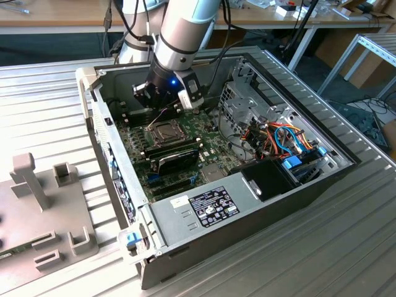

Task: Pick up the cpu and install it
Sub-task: 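Install the first cpu locking lever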

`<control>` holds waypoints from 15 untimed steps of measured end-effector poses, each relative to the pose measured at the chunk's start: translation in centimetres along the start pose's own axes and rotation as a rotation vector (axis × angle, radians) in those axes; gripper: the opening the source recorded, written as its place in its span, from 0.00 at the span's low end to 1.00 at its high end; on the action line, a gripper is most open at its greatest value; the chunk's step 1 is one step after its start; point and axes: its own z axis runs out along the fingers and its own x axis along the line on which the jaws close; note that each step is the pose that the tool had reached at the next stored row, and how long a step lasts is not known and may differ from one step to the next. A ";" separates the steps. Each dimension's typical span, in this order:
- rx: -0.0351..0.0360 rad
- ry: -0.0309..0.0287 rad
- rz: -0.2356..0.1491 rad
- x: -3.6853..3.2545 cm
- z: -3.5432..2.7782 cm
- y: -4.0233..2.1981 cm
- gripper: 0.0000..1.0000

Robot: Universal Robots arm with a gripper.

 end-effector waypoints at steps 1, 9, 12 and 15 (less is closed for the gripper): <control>0.0004 0.0001 -0.003 0.00 0.04 0.01 0.11; 0.0011 0.0008 -0.011 0.05 0.38 0.59 0.11; 0.0015 0.0008 -0.011 0.01 0.47 0.59 0.11; 0.0021 0.0008 -0.010 -0.07 0.53 0.58 0.11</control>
